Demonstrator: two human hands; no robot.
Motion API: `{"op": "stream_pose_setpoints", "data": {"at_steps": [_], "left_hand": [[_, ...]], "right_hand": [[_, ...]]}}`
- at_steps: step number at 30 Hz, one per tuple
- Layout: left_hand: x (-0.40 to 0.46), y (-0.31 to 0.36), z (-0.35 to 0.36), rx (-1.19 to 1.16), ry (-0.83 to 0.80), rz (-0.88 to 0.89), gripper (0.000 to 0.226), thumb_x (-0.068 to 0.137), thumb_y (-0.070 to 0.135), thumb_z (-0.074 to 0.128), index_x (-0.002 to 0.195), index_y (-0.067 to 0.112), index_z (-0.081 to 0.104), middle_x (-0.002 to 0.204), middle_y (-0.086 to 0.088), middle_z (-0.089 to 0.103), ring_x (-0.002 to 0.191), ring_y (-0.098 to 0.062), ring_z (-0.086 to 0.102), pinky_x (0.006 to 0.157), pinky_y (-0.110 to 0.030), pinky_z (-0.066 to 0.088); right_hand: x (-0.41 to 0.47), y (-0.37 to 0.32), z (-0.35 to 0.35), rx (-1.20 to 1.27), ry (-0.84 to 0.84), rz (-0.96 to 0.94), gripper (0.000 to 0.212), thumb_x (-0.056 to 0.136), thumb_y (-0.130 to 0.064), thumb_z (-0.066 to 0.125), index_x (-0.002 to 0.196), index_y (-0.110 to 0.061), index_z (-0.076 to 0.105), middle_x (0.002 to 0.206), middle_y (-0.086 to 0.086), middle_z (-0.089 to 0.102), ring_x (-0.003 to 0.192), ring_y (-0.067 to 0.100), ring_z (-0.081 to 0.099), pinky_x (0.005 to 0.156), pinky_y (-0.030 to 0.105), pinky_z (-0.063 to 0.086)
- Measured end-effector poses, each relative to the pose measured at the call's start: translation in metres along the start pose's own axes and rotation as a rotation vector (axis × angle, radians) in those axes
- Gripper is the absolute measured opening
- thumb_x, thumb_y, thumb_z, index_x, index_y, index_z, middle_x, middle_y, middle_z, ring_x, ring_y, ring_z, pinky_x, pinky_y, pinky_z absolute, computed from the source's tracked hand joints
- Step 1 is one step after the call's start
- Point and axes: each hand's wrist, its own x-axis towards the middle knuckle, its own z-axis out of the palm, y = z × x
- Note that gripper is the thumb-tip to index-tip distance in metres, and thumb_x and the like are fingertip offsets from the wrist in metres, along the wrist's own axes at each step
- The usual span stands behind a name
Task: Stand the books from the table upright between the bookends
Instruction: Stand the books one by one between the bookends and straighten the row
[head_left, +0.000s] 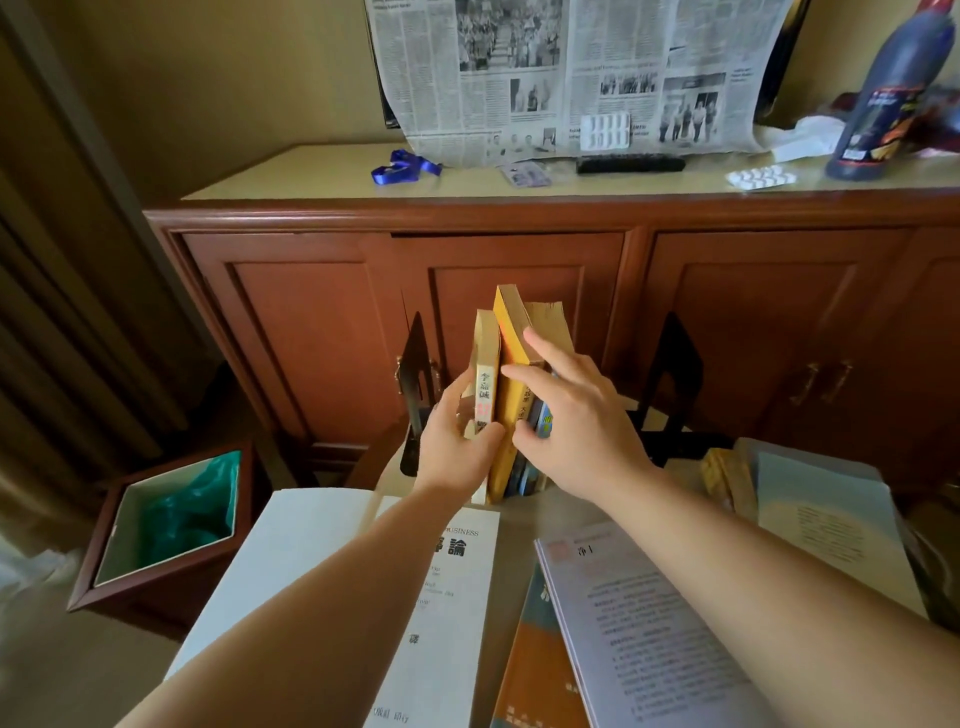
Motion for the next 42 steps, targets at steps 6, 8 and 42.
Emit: {"op": "stream_pose_setpoints", "data": {"at_steps": [6, 8, 42], "left_hand": [[0.006, -0.016, -0.010, 0.001, -0.173, -0.131, 0.083, 0.079, 0.016, 0.070, 0.151, 0.048, 0.042, 0.133, 0.020, 0.063, 0.131, 0.002, 0.053, 0.112, -0.047, 0.049], [0.009, -0.018, -0.011, -0.052, -0.195, -0.171, 0.083, 0.082, 0.003, 0.070, 0.149, 0.044, 0.043, 0.132, 0.017, 0.063, 0.132, 0.001, 0.053, 0.109, -0.044, 0.051], [-0.172, -0.103, -0.194, 0.594, 0.113, -0.534, 0.102, 0.066, 0.092, 0.062, 0.153, 0.044, 0.037, 0.157, 0.004, 0.041, 0.135, -0.025, 0.048, 0.104, -0.052, 0.054]], "right_hand": [[0.004, -0.007, -0.003, -0.063, -0.057, 0.006, 0.071, 0.083, -0.028, 0.075, 0.149, -0.034, 0.050, 0.163, 0.001, 0.032, 0.133, 0.028, 0.042, 0.103, 0.051, 0.047], [0.004, -0.009, -0.003, -0.131, -0.113, 0.012, 0.075, 0.085, -0.031, 0.073, 0.153, -0.041, 0.043, 0.166, 0.003, 0.023, 0.138, 0.032, 0.034, 0.103, 0.051, 0.047], [-0.006, -0.044, -0.018, -0.356, -0.307, 0.161, 0.089, 0.084, -0.050, 0.075, 0.159, -0.044, 0.027, 0.171, 0.010, -0.005, 0.150, 0.043, 0.016, 0.118, 0.056, 0.031]]}}
